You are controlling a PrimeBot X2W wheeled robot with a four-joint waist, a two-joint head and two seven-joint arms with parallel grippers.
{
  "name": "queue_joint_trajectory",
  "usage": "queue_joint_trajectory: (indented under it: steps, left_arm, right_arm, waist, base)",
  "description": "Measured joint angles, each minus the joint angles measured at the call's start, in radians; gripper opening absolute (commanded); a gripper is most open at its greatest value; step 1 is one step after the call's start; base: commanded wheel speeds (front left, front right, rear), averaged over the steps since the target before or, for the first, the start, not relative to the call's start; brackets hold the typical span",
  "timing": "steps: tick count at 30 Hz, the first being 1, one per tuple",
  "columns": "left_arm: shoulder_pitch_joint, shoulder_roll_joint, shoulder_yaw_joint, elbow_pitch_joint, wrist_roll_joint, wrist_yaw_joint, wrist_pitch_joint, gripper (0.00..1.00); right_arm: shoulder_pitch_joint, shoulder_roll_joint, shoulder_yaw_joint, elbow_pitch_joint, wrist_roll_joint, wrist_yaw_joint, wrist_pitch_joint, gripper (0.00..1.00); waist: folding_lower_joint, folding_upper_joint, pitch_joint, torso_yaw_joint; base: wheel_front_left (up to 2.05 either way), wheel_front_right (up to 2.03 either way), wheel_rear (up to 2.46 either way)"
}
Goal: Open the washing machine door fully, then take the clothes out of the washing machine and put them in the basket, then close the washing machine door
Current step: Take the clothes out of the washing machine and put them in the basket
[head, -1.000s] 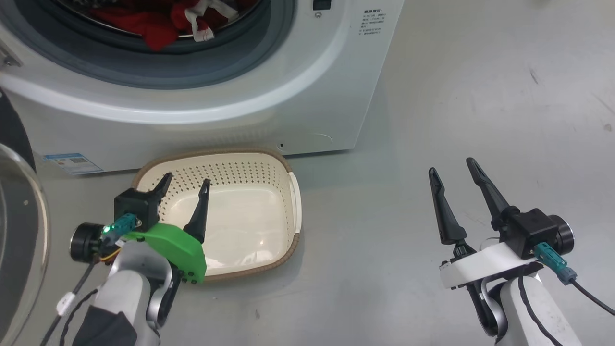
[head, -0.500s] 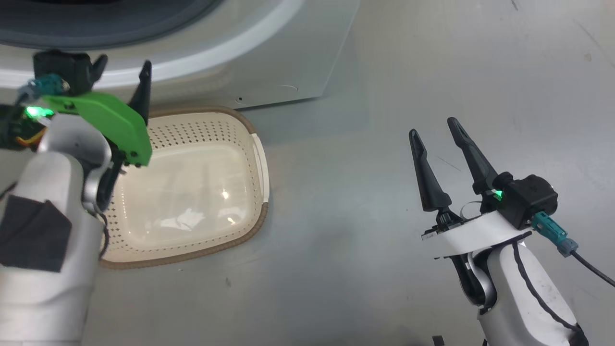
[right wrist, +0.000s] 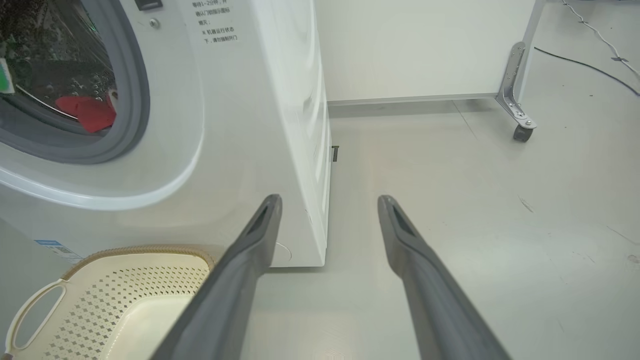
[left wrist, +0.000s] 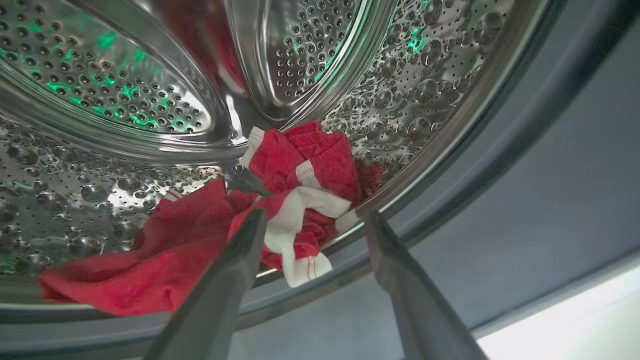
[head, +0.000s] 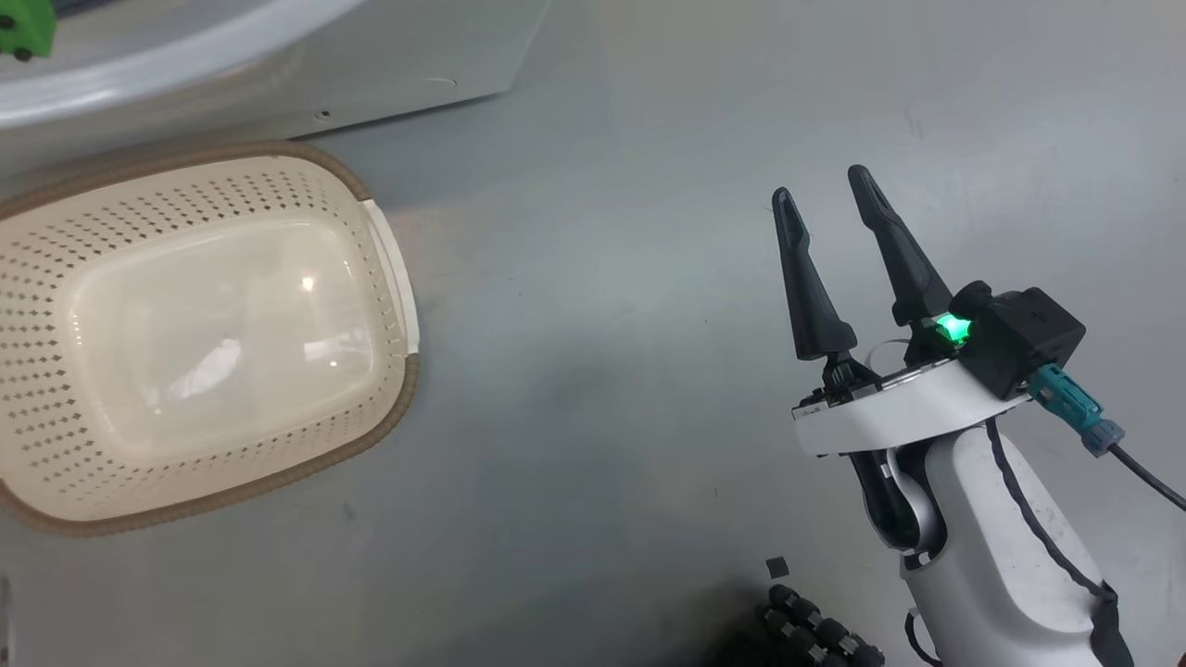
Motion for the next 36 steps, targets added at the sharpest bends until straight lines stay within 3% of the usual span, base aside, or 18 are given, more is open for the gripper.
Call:
queue_joint_trajectory:
  steps: [10,21,22,24,25,36]
  left_arm:
    - [-0.115,0.066,0.034,0.073,0.02,0.01,0.021,1.0]
    - [-0.162,0.086,0.037,0.184,0.058,0.045,0.038,1.0]
    - [-0.165,0.085,0.036,0.192,0.061,0.045,0.04,0.64]
    - [-0.172,0.082,0.033,0.206,0.061,0.046,0.044,0.05]
    - [-0.174,0.08,0.031,0.211,0.061,0.046,0.044,0.0]
    - [-0.188,0.058,-0.001,0.267,0.081,0.054,-0.008,0.0]
  right_arm:
    - [-0.043,0.001,0.035,-0.004,0.028,-0.004,0.0,1.0]
    - [-0.062,0.002,0.043,-0.002,0.035,-0.021,0.0,1.0]
    - [-0.063,0.002,0.044,-0.002,0.034,-0.021,0.0,1.0]
    - [-0.063,0.002,0.045,-0.001,0.034,-0.021,0.0,1.0]
    - [-0.063,0.002,0.045,0.0,0.034,-0.021,0.0,1.0]
    - [-0.076,0.002,0.052,0.012,0.014,-0.025,0.0,1.0]
  waist:
    - [0.0,0.0,0.084,-0.079]
    - [0.0,0.0,0.124,-0.129]
    - [0.0,0.0,0.123,-0.128]
    - [0.0,0.0,0.122,-0.127]
    - [0.0,0.0,0.121,-0.127]
    - [0.0,0.0,0.102,-0.116]
  base:
    - [0.0,0.0,0.0]
    - [0.0,0.0,0.0]
    - [0.0,0.0,0.0]
    - [0.0,0.0,0.0]
    - [0.0,0.0,0.0]
    - [0.0,0.0,0.0]
